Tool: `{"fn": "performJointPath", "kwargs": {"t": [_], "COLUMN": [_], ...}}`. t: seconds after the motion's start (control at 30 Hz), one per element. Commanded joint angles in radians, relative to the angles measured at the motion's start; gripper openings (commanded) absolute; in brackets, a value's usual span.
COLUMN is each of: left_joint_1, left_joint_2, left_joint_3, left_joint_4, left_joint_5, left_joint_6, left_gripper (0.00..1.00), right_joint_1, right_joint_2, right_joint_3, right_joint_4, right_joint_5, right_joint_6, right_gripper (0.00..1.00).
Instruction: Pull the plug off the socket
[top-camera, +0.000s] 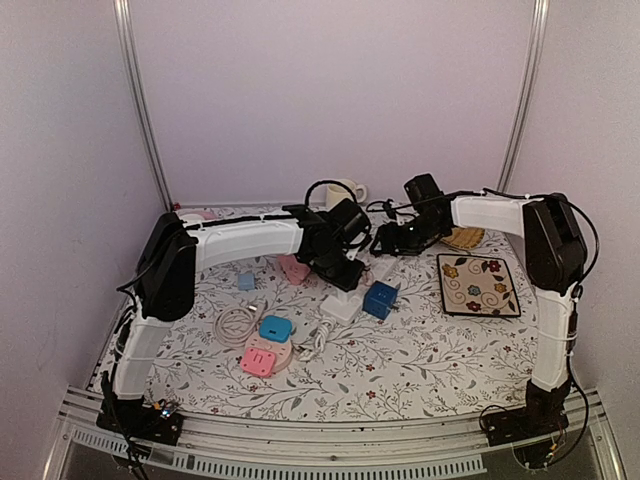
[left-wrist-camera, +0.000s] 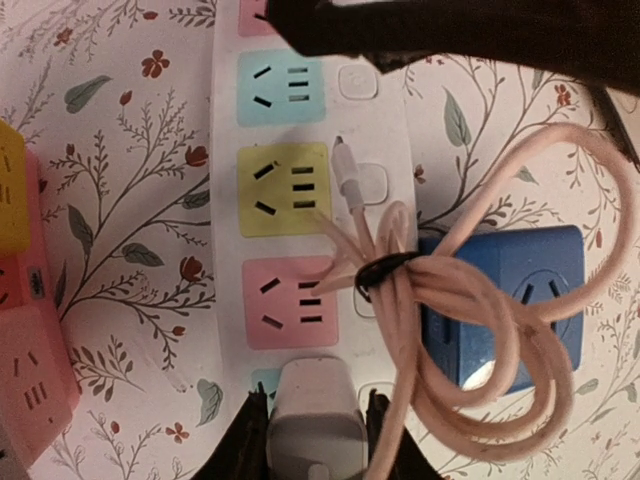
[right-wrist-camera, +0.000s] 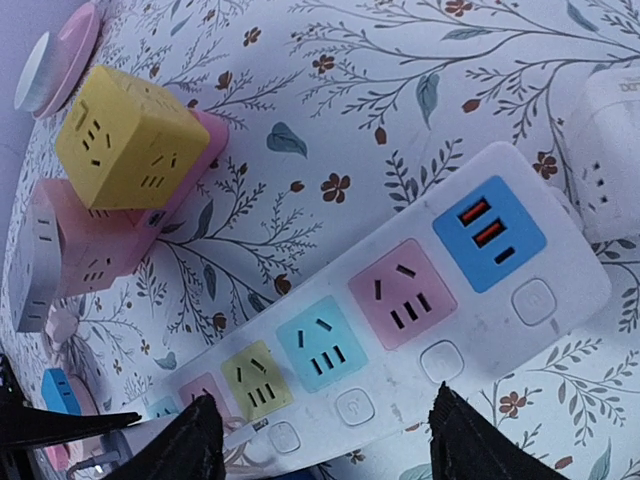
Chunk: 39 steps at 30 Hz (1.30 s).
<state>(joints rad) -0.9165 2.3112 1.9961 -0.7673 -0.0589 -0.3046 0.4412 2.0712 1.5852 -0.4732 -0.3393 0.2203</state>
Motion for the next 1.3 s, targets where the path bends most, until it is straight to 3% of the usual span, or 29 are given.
{"fn": "performJointPath", "kwargs": {"t": [0.0,0.2,0.4,0.83,1.1,1.27], "left_joint_1": [-0.022,-0.025,-0.027,-0.026,0.035,0.026], "left_joint_2": [-0.021,-0.04,-0.057,-0.093,-0.1,-0.1], "left_joint_3": [-0.017,-0.037,-0.043,-0.003,0.047,0.058], "left_joint_4": [0.063,0.088,0.106,0.135,0.118,0.097], "left_joint_5": [0.041,0.042,0.033,0.0,0.139,0.11], "left_joint_6": [0.035,0.038,0.052,0.094,0.019,0.06], "left_gripper": [0.18,0.17,0.15,0.09,0.07,0.07], "right_joint_1": [0.004,0.01,0.01,0.01,0.01,0.01], "right_joint_2": [0.045,0.09,0.119,0.145,0.143,0.148], "right_joint_3": [0.029,0.034,0.036,-0.016,-0.049,-0.051], "right_joint_4": [0.006,0.022,0.022,-0.051,-0.073,-0.086], "right_joint_5": [-0.091,-0.14,-0.132,0.008,0.11,0.134], "right_joint_6": [0.009,0.031,0.028,0.007,-0.019,-0.029], "right_gripper": [0.65,0.3,0.11,0.05,0.05,0.04]}}
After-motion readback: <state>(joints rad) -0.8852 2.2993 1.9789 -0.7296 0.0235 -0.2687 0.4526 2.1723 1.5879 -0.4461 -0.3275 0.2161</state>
